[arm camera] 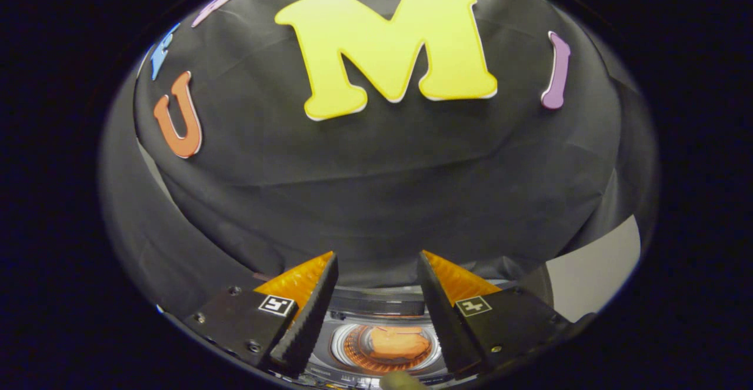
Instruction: Put the clothes into the washing machine and then close the washing machine lid.
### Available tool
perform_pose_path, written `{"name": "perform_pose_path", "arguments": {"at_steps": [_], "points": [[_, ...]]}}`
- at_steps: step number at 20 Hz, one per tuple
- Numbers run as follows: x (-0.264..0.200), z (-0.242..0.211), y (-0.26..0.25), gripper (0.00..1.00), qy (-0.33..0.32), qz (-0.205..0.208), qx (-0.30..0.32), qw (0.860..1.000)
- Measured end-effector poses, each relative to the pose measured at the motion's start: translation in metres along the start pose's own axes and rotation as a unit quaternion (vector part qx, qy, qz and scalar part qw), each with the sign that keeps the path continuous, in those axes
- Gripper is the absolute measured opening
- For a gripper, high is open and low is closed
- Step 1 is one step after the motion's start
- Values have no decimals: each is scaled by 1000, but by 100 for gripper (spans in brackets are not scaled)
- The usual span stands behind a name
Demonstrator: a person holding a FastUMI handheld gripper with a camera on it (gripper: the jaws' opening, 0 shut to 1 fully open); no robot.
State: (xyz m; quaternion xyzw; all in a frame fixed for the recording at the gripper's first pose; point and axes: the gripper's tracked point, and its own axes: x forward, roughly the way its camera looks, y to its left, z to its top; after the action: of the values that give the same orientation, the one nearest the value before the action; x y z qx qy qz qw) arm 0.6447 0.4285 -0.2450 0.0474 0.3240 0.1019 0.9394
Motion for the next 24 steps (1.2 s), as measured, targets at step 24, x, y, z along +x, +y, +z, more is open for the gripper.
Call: {"name": "perform_pose_path", "arguments": {"at_steps": [24], "points": [[50,-41,0,86,48,-28,-18,998]]}}
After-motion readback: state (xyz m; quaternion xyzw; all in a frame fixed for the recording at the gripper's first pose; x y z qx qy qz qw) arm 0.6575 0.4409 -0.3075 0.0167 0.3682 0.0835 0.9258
